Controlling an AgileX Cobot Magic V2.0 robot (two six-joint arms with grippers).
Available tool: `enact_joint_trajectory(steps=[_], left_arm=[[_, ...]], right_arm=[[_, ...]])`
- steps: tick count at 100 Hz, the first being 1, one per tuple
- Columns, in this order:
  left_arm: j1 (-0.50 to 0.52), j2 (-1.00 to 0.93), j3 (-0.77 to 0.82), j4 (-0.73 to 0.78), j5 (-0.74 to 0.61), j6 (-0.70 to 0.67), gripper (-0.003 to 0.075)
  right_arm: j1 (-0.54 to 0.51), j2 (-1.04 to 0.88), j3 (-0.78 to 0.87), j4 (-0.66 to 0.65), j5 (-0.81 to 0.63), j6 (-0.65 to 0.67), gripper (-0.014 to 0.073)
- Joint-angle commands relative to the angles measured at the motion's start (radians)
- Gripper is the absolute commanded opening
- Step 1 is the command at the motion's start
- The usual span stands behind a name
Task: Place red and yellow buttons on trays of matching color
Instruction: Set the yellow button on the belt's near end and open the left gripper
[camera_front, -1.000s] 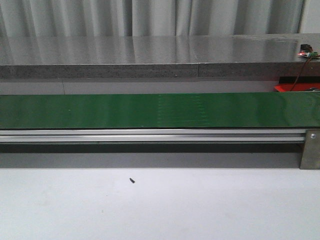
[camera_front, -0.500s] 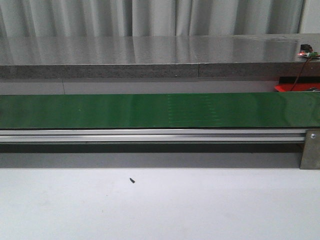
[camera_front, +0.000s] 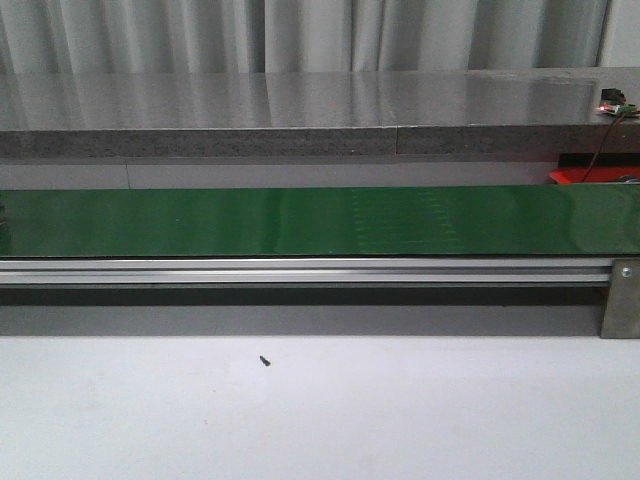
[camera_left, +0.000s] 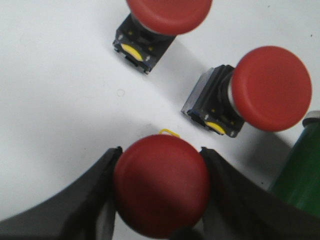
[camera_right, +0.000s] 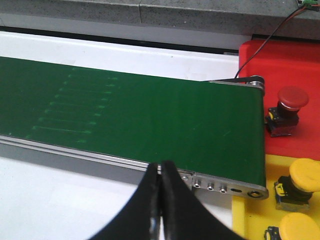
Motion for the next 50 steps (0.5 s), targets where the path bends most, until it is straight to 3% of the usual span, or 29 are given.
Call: enact_joint_trajectory(steps=[1, 50], left_arm=[[0.001, -0.056, -0.03, -0.019, -0.041, 0.0, 0.0264], [0.001, -0.105, -0.03, -0.019, -0.047, 0.0, 0.026]], right_arm=[[0.001, -0.006, -0.027, 0.023, -0.056, -0.006, -0.0067], [0.001, -0.006, -0.027, 0.023, -0.056, -0.006, -0.0067]])
